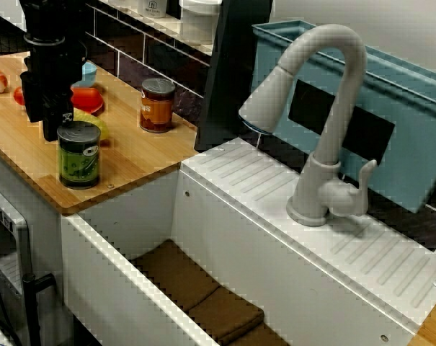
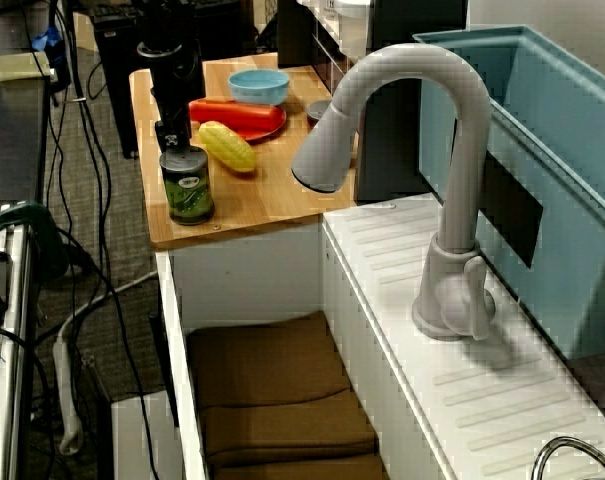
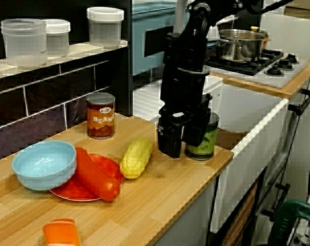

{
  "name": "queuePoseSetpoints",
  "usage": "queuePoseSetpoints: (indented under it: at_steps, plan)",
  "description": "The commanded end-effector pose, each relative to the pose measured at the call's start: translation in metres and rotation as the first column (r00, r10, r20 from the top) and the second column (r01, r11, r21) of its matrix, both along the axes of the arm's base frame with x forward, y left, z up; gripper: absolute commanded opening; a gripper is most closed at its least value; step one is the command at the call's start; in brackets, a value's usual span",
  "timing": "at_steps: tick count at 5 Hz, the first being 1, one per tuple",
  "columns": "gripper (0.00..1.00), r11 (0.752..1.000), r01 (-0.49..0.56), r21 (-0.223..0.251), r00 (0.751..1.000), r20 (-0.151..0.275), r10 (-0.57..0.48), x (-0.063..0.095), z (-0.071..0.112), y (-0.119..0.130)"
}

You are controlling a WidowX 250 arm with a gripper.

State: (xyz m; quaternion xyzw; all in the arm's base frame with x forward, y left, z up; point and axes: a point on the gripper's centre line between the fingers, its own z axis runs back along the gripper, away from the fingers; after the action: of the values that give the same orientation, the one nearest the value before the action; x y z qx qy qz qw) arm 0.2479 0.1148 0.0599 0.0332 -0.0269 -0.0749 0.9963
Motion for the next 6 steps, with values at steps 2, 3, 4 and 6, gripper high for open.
queuePoseSetpoints:
  at_steps: [2, 3, 4, 6]
  plan:
    - [1.0, 0.996, 0.055, 0.074, 0.998, 0.027, -0.057, 0.02, 0.019, 0.026]
    - [1.0, 0.997, 0.053, 0.047, 0.997, 0.056, -0.056, 0.022, 0.026, 0.039]
    - [1.0, 0.991, 0.132, 0.027, 0.985, 0.106, -0.135, 0.029, 0.03, 0.045]
    - [1.0, 0.93, 0.367, -0.012, 0.922, 0.136, -0.362, 0.044, 0.026, 0.046]
